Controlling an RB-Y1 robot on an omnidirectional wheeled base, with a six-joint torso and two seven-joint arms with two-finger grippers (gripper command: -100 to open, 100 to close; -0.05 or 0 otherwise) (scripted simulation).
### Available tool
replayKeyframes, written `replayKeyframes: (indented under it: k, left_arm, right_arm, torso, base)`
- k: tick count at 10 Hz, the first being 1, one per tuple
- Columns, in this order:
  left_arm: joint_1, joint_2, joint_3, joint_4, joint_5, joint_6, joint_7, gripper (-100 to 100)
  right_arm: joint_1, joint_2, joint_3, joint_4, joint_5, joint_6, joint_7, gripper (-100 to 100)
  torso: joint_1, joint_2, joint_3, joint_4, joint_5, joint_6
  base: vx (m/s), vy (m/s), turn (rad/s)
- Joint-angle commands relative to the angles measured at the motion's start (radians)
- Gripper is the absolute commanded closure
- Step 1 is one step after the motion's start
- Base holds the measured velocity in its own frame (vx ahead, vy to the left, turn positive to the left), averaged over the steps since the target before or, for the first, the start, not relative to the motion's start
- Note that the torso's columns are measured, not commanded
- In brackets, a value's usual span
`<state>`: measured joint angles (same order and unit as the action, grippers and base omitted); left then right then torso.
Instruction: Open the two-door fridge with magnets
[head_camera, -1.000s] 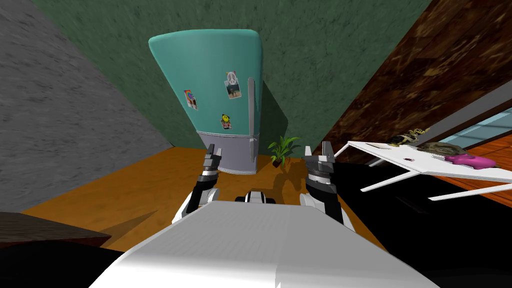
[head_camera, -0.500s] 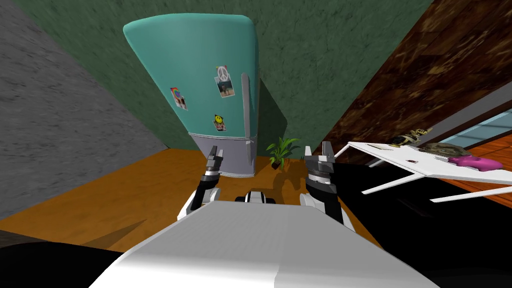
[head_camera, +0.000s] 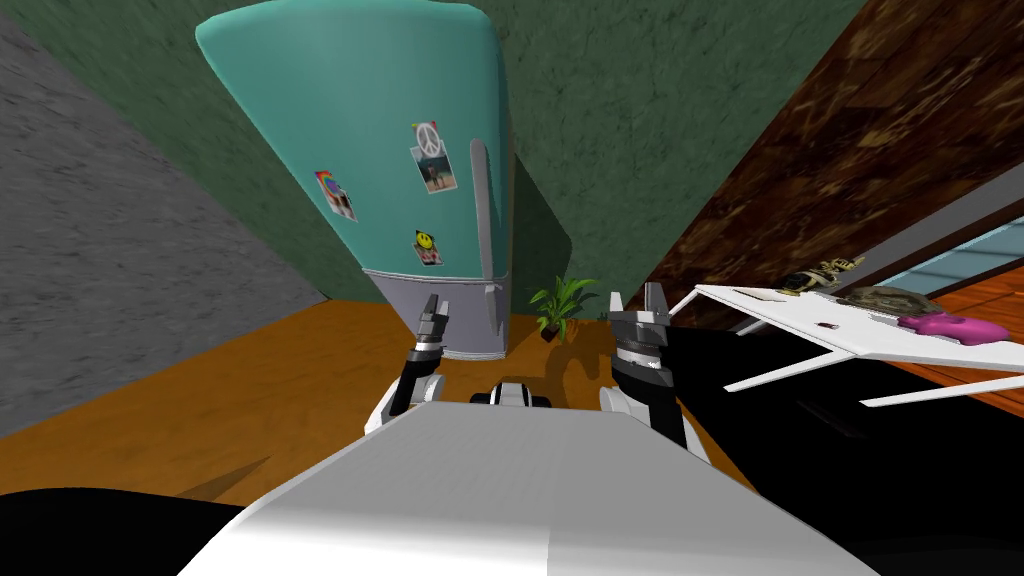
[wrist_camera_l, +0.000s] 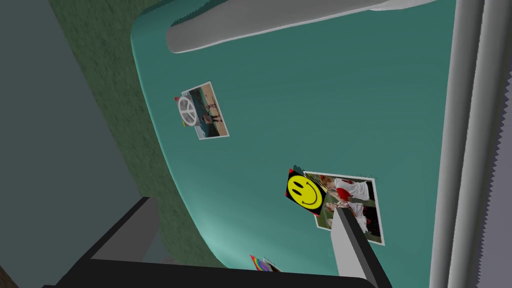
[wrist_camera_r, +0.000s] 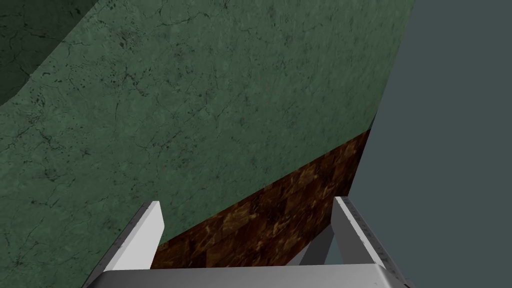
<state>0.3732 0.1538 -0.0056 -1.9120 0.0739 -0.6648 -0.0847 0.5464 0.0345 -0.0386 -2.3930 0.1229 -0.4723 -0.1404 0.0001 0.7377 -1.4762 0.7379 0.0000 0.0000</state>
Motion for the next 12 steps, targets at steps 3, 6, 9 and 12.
replayKeyframes:
  k: [3, 6, 9, 12]
  left_arm:
    - [-0.035, -0.002, -0.002, 0.088, -0.009, -0.050, -0.001, -100]
    - [-0.059, -0.012, -0.003, 0.147, -0.015, -0.082, -0.002, -100]
    - [-0.082, -0.036, -0.004, 0.205, -0.021, -0.114, -0.002, -100]
    - [-0.108, -0.093, -0.004, 0.269, -0.027, -0.149, -0.002, -100]
  right_arm:
    - [0.000, 0.000, 0.000, 0.000, 0.000, 0.000, 0.000, 0]
    - [0.000, 0.000, 0.000, 0.000, 0.000, 0.000, 0.000, 0]
    - [0.000, 0.000, 0.000, 0.000, 0.000, 0.000, 0.000, 0]
    - [0.000, 0.000, 0.000, 0.000, 0.000, 0.000, 0.000, 0]
  torso:
    - [0.000, 0.000, 0.000, 0.000, 0.000, 0.000]
    - [0.000, 0.001, 0.000, 0.000, 0.000, 0.000]
    - [0.000, 0.000, 0.000, 0.000, 0.000, 0.000]
    - [-0.001, -0.001, -0.001, 0.000, 0.000, 0.000]
  base:
    - [0.114, -0.048, -0.024]
    - [0.115, -0.044, -0.024]
    - [0.117, -0.052, -0.024]
    - [0.135, -0.064, -0.027]
